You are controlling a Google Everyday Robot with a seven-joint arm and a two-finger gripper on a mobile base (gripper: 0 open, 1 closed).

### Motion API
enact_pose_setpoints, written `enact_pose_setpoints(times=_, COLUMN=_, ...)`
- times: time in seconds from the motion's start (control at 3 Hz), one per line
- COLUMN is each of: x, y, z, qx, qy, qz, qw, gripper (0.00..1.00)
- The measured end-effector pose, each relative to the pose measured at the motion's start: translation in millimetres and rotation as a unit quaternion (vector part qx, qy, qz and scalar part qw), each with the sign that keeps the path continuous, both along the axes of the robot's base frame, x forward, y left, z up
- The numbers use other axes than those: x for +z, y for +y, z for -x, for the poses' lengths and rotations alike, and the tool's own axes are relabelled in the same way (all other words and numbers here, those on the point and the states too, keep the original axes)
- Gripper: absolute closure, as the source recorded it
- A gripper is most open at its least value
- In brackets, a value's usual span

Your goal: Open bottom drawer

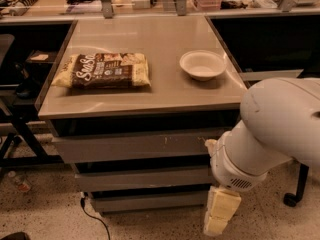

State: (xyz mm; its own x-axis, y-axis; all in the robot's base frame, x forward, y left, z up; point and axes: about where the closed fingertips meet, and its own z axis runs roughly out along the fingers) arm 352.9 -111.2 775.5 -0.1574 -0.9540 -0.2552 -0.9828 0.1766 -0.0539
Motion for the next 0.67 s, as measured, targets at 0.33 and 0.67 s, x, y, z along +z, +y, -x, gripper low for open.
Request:
enact_pose_setpoints(times=0.33, x=0.4, y=-0.6, z=0.0, qx=0.0, qy=0.0, qz=0.0, qw=1.0, gripper=0.0)
enact_pose_setpoints(times=0.67, x=-31.9, y=4.1, z=4.5, qx=0.002, qy=0.017, qz=-0.001, qw=0.9999, gripper=0.0)
